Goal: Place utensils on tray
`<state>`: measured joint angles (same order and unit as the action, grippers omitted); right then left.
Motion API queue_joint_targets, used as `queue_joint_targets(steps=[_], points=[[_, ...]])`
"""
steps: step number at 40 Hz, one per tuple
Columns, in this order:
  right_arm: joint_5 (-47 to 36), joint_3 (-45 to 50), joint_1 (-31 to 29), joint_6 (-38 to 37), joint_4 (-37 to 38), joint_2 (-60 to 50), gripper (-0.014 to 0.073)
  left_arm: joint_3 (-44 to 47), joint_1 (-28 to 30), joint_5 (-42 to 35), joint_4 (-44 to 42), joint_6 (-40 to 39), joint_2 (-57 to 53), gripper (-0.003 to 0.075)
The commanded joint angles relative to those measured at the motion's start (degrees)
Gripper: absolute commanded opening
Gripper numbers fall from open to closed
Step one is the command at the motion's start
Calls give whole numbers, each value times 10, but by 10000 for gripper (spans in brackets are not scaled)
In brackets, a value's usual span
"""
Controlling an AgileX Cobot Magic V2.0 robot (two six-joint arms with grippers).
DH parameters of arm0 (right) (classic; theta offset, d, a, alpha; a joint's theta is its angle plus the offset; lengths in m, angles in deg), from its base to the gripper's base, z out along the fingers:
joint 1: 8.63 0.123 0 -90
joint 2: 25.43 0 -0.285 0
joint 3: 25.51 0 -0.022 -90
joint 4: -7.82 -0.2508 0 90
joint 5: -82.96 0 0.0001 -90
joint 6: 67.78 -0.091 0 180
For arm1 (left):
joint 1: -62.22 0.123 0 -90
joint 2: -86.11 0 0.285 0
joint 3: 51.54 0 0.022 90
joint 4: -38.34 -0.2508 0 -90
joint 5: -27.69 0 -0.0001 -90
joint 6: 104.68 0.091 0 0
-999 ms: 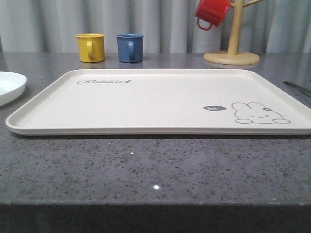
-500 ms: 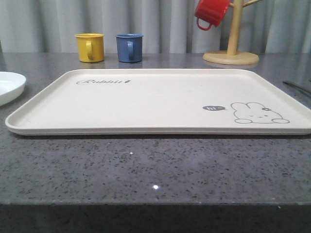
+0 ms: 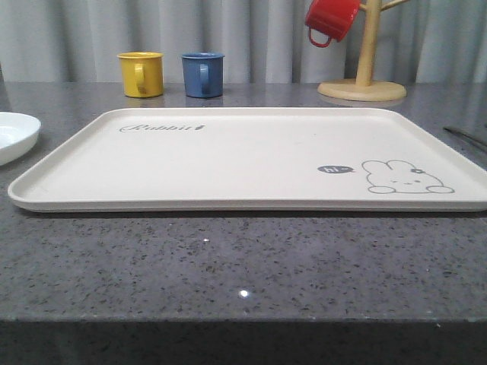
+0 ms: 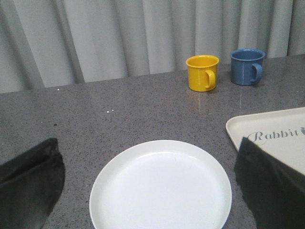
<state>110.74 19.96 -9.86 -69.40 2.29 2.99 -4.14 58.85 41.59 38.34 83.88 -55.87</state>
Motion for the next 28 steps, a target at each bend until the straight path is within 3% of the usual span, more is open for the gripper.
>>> queue_joint_targets(steps=[1,10,18,23,28], points=[[-46,-20,-4,3,2,9,528,-55,-22,-5,0,2,53,694],[-46,-20,-4,3,2,9,528,-192,-102,199,0,5,229,694],[-46,-20,-4,3,2,9,528,-307,-114,387,0,14,371,686],[-46,-20,-4,3,2,9,528,-357,-114,462,0,48,439,613],[-46,-20,-4,3,2,9,528,-384,-114,475,0,59,491,507]])
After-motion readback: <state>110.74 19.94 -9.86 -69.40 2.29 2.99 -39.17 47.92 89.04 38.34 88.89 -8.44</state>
